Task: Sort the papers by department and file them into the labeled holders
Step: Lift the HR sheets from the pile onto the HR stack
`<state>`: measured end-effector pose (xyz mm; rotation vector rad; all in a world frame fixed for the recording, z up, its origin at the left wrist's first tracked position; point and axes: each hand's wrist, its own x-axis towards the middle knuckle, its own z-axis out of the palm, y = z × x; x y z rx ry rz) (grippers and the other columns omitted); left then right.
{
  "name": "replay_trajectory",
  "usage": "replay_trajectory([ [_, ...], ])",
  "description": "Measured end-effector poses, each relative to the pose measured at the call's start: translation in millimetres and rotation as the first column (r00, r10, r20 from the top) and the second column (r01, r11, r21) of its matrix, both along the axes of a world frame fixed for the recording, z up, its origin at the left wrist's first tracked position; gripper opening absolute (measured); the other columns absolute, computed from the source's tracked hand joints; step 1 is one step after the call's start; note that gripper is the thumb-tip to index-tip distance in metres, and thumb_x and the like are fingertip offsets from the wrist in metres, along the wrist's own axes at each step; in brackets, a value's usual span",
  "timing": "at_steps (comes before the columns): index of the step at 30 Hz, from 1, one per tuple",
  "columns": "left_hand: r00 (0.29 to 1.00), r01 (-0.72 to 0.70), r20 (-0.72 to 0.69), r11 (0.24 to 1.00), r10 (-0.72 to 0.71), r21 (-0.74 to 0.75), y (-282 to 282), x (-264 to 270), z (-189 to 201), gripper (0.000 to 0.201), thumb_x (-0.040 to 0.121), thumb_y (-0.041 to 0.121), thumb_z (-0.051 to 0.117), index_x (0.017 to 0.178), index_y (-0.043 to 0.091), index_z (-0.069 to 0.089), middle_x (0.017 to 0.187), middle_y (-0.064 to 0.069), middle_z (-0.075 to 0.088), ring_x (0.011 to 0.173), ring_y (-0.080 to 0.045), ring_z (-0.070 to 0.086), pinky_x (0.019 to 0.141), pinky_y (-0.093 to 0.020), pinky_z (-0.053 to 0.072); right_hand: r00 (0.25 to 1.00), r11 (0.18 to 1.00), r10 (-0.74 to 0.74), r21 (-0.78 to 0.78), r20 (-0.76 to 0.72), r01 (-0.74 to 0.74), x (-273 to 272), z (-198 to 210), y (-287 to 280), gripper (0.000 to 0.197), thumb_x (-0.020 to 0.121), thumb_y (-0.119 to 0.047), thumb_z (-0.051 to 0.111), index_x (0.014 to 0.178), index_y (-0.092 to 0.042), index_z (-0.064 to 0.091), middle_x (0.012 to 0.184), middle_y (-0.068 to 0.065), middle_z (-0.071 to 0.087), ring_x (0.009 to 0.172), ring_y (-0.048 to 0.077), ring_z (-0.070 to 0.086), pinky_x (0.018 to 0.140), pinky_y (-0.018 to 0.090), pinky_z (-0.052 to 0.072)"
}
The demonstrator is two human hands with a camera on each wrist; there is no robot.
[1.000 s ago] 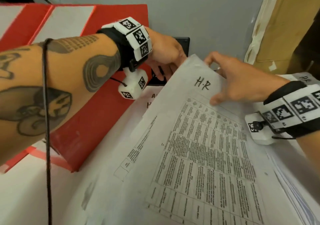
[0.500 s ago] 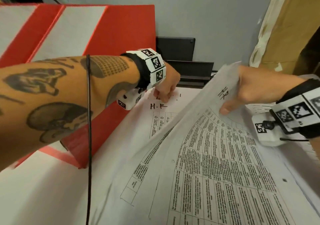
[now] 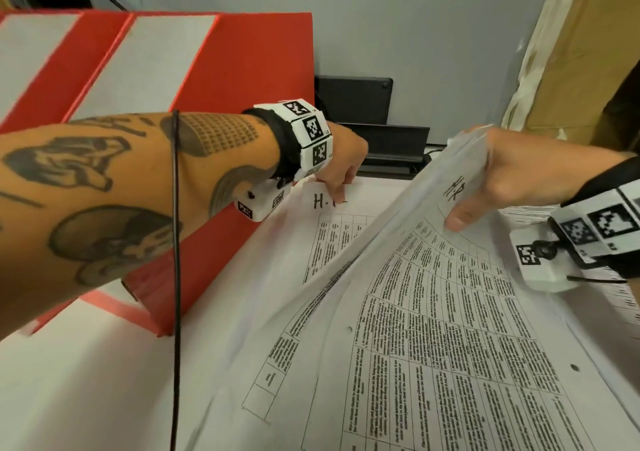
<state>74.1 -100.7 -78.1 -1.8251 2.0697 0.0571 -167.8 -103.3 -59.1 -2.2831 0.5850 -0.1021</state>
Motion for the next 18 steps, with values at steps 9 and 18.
replay_trajectory([
  [9, 0.977, 0.13, -0.151, 0.982, -0.15, -0.138, 7.7, -9.0, 41.4, 0.008, 0.088, 0.023, 0.069, 0.082, 0.022, 0.075, 0.068, 0.01, 0.068, 0.063, -0.014, 0.062, 0.054, -0.025, 0.047, 0.964, 0.907, -0.258, -0.358, -0.058, 0.221, 9.4, -8.5, -7.9, 0.038, 0.078, -0.019, 0.088, 0.112, -0.025, 0.072, 0.116, -0.015, 0.071, 0.102, 0.011, 0.071, 0.093, 0.039, 0.057],
  [18, 0.674, -0.136, -0.71, 0.979, 0.203, 0.151, 9.4, -5.4, 44.0, 0.053, 0.108, 0.052, 0.038, 0.106, 0.01, 0.07, 0.096, -0.01, 0.08, 0.085, -0.027, 0.079, 0.084, -0.04, 0.061, 0.956, 0.926, -0.159, -0.299, 0.247, 0.232, 8.4, -14.7, -12.7, 0.064, 0.059, 0.005, 0.091, 0.104, -0.028, 0.059, 0.086, -0.029, 0.067, 0.082, -0.009, 0.065, 0.067, 0.011, 0.051],
])
